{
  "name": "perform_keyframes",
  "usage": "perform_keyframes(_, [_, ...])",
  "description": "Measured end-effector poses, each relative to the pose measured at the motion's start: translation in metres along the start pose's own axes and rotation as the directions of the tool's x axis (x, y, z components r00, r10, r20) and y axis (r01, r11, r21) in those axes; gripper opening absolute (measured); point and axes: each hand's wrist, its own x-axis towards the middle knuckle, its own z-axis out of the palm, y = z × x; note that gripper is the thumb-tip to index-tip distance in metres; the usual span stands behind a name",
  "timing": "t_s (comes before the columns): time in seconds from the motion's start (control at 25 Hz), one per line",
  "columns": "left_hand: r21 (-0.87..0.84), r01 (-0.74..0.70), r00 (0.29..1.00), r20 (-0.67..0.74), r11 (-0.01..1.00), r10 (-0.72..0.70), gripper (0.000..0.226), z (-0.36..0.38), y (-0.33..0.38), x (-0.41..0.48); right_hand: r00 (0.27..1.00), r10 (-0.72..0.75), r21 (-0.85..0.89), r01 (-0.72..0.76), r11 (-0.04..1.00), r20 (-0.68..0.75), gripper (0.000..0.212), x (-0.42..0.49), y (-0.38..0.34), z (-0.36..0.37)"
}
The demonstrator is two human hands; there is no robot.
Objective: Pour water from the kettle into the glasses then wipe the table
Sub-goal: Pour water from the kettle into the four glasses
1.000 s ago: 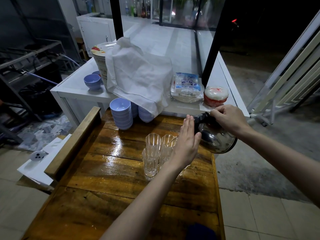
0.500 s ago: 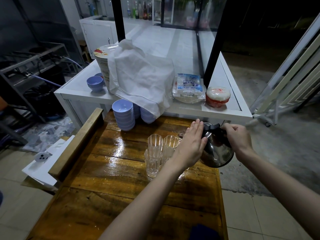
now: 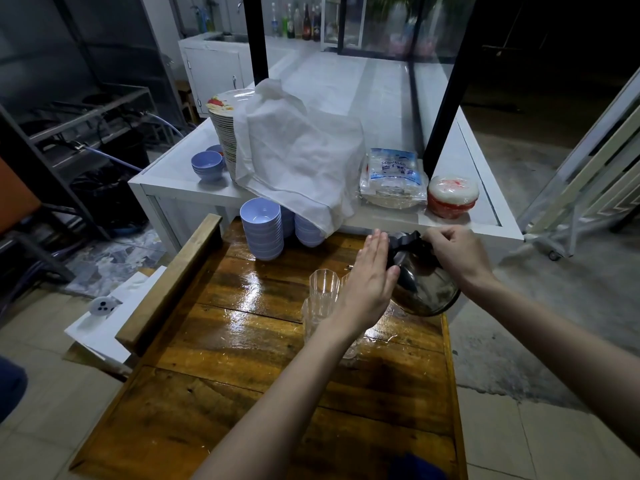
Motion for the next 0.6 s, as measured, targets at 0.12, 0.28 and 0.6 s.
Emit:
perform_keyframes(0.12, [-0.021, 0.04, 0.999, -0.031, 0.999, -0.04, 0.059, -0.001, -0.007, 0.0, 0.997, -0.076, -0.087, 0.077, 0.993, 0.015, 0.031, 0.008, -0.016, 0.004])
perform_keyframes(0.28, [-0.06, 0.075, 0.995, -0.057, 0.995, -0.078, 0.06, -0.002, -0.011, -0.001, 0.99, -0.138, -0.158, 0.143, 0.977, 0.041, 0.031, 0.015, -0.025, 0.009])
perform_keyframes(0.6, [-0.091, 0.087, 0.991, -0.095, 0.992, -0.096, 0.06, -0.002, -0.014, 0.0, 0.975, -0.214, -0.187, 0.223, 0.957, 0.066, 0.031, 0.02, -0.034, 0.013])
